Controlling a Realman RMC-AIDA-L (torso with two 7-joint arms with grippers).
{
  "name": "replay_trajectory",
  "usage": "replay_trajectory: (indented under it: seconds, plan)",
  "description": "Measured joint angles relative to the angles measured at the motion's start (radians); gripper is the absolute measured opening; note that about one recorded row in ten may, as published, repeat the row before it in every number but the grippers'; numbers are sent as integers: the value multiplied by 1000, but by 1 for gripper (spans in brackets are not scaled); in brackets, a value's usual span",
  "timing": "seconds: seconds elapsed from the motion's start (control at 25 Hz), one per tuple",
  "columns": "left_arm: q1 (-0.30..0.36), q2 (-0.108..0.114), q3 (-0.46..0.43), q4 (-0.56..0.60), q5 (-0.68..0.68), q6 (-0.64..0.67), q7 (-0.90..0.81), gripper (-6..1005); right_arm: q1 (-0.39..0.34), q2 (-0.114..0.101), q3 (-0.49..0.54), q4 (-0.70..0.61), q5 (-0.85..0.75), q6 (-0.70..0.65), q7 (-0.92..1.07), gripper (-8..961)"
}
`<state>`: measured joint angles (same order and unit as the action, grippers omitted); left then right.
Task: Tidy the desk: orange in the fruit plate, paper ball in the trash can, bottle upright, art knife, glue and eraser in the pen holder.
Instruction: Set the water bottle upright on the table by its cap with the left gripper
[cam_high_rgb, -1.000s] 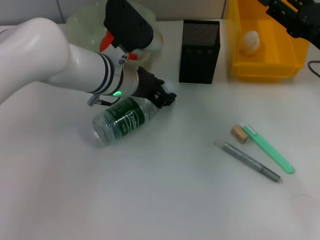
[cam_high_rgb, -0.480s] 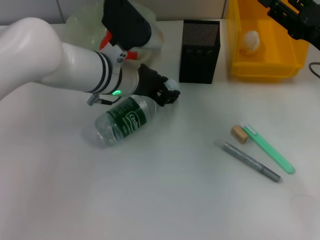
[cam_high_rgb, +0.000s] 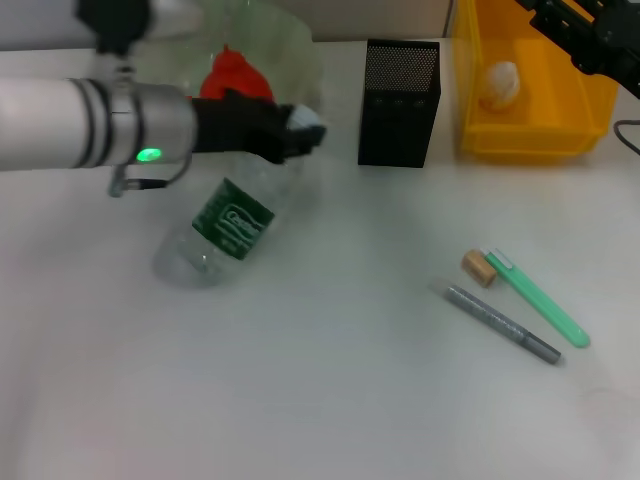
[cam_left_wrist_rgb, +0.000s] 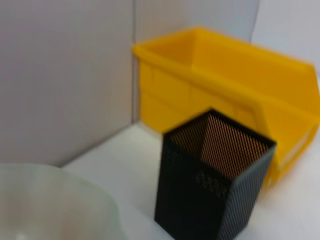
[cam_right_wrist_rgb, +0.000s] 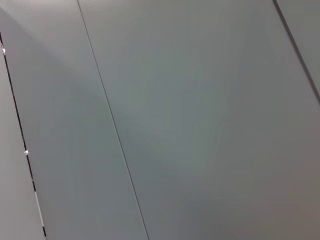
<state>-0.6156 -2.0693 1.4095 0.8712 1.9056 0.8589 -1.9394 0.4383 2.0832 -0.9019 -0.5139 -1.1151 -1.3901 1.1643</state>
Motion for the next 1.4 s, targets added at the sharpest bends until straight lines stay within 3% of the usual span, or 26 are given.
replay_trajectory:
  seconds: [0.04,0.2,0.44,0.68,1.4]
  plan:
    - [27,0,-60,0,-42,38,54,437,3,0,0,0,0,0,0,708]
    - [73,0,-128,3,-113,92,131,437,7,0,0,0,0,0,0,708]
    - [155,2,-220,37,-225,203,257,437,21,0,-3,4,0,0,3,708]
    - [190,3,-284,52,-263,281,321,436,35,0,-8,13,0,0,6,707]
    - [236,5,-359,27,-312,376,510,437,63,3,-22,75,0,-2,10,707]
